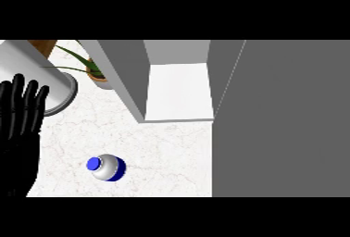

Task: Pick up the bottled water, place it into the cabinet and close the cabinet

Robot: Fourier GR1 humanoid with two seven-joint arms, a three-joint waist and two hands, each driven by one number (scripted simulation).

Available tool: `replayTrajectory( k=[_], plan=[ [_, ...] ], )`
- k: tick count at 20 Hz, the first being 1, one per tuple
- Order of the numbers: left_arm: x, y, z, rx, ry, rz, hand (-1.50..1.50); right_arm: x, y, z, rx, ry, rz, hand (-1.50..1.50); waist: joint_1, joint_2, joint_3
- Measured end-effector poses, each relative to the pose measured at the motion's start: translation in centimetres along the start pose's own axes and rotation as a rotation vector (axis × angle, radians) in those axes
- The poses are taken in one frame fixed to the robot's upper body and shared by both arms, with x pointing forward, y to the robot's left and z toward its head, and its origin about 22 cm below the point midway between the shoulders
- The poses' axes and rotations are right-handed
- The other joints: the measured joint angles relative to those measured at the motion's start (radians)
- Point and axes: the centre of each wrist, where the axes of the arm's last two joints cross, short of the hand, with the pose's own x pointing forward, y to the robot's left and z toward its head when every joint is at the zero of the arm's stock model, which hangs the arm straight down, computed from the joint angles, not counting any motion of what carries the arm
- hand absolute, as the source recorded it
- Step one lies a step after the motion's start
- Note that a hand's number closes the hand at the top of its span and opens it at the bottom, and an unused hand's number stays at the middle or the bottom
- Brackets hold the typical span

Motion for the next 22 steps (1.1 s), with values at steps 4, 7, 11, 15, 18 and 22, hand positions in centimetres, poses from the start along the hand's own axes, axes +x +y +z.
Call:
replayTrajectory(
  k=[4, 7, 11, 15, 18, 22],
  plan=[
    [1.5, -0.1, 1.7, -0.042, -0.015, 0.006, -1.5, 0.2, -0.3, 1.7, -0.004, 0.031, 0.013, -1.5, 0.017, 0.007, -0.012],
    [2.3, -0.8, 3.4, -0.048, 0.017, 0.065, -1.5, 0.8, -0.3, 3.2, 0.03, 0.085, -0.003, -1.5, 0.023, 0.006, -0.016],
    [3.3, -1.0, 6.1, -0.018, 0.128, 0.194, -1.5, 1.7, -0.3, 5.1, 0.09, 0.148, -0.099, -1.5, 0.03, 0.005, -0.018],
    [4.5, -0.6, 8.6, -0.003, 0.197, 0.231, -1.5, 4.0, -0.7, 6.7, 0.118, 0.176, -0.129, -1.5, 0.031, 0.005, -0.019],
    [4.5, -0.6, 10.2, -0.001, 0.235, 0.239, -1.5, 4.9, -1.1, 7.5, 0.126, 0.189, -0.124, -1.5, 0.032, 0.005, -0.019],
    [4.5, -0.5, 12.2, -0.001, 0.264, 0.246, -1.5, 4.9, -1.4, 8.4, 0.133, 0.215, -0.119, -1.5, 0.034, 0.005, -0.019]
  ],
)
